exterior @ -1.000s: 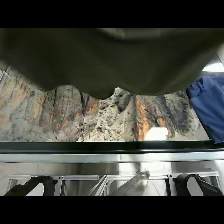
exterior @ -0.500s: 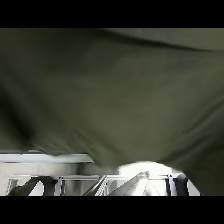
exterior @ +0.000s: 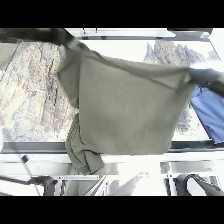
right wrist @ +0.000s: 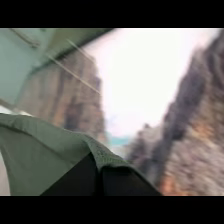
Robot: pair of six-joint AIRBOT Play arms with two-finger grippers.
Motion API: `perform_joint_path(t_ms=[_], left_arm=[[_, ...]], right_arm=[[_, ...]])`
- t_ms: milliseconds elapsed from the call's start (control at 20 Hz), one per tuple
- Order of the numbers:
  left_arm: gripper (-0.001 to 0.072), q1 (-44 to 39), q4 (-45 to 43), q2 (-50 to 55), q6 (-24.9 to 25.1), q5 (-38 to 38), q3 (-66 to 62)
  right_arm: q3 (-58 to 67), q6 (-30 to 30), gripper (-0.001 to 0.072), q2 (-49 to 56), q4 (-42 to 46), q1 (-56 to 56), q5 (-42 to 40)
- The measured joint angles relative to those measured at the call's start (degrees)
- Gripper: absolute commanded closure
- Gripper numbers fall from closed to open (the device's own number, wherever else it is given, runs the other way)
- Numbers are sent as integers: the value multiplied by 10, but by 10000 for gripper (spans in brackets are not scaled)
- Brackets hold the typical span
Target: Fold the shirts.
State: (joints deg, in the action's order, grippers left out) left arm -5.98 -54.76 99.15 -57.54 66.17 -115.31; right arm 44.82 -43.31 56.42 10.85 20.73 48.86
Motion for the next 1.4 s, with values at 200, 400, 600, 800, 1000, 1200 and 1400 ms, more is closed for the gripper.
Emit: perform_joint_path(t_ms=[200, 400, 600, 800, 1000, 1200, 1400], left_arm=[[373, 5, -56, 84, -34, -42, -19], [375, 59, -77, 61, -63, -35, 0], [376, 127, -81, 38, -96, 127, 19], [377, 168, -59, 25, -113, 238, 120], [376, 170, -46, 18, -108, 238, 247], [376, 150, -42, 16, -84, 192, 341], [376, 142, -41, 16, -69, 160, 401]], right_arm=[[33, 70, 254, 156, -46, -15, -61], [94, 90, 575, 208, -62, -1, -28], [113, 47, 703, 188, 8, 31, 59], [90, -60, 703, 135, 160, 67, 132], [14, -127, 703, 72, 249, 97, 162], [-56, -150, 703, 35, 280, 108, 178], [-83, -155, 702, 23, 284, 111, 198]])
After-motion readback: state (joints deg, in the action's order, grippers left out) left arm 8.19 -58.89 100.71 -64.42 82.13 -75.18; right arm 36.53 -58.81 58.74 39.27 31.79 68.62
